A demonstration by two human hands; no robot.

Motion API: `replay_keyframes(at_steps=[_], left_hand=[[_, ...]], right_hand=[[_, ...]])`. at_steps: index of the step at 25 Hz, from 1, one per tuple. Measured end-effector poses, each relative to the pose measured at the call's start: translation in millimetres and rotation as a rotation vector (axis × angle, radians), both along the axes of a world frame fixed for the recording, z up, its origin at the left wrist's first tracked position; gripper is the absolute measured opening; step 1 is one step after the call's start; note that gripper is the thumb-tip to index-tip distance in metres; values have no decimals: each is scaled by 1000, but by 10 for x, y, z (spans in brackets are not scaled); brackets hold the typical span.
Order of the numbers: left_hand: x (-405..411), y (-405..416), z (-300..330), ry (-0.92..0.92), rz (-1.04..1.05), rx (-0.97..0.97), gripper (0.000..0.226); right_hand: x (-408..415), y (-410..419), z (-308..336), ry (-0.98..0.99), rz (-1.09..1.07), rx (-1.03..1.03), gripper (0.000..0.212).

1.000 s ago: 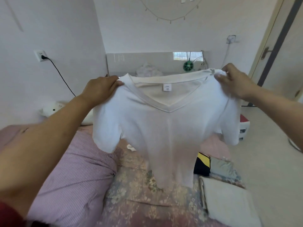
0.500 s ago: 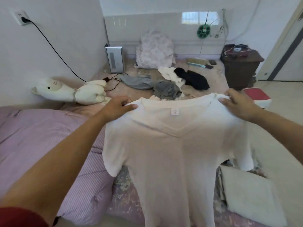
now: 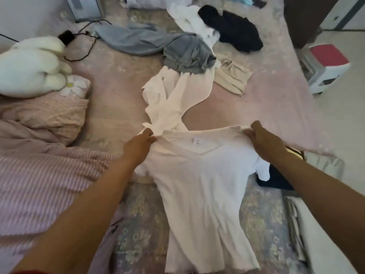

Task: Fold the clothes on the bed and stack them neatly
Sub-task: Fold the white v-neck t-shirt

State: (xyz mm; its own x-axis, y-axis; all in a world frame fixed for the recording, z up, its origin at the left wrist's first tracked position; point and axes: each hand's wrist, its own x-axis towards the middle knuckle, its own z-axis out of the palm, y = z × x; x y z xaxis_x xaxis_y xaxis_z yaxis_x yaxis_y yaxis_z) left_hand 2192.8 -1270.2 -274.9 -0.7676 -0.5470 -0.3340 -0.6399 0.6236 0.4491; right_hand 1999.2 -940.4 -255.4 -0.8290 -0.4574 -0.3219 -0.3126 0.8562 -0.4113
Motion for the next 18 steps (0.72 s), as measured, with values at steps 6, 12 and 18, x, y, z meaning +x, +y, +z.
replay_keyframes(at_steps=[6,12,18], left_hand=[[-1012,-690,-847,-88,-107,-302,34],[-1651,-999,-1566,-152,29,-127,48],[-1243,-1177,-2057,-99,67,121,35]], right_hand=[[-998,-780,-846,321,114,294,48],[-1743,-1236,-1645,178,52,265,44],[-1820,-697,-2203,-244,-120,49,46]])
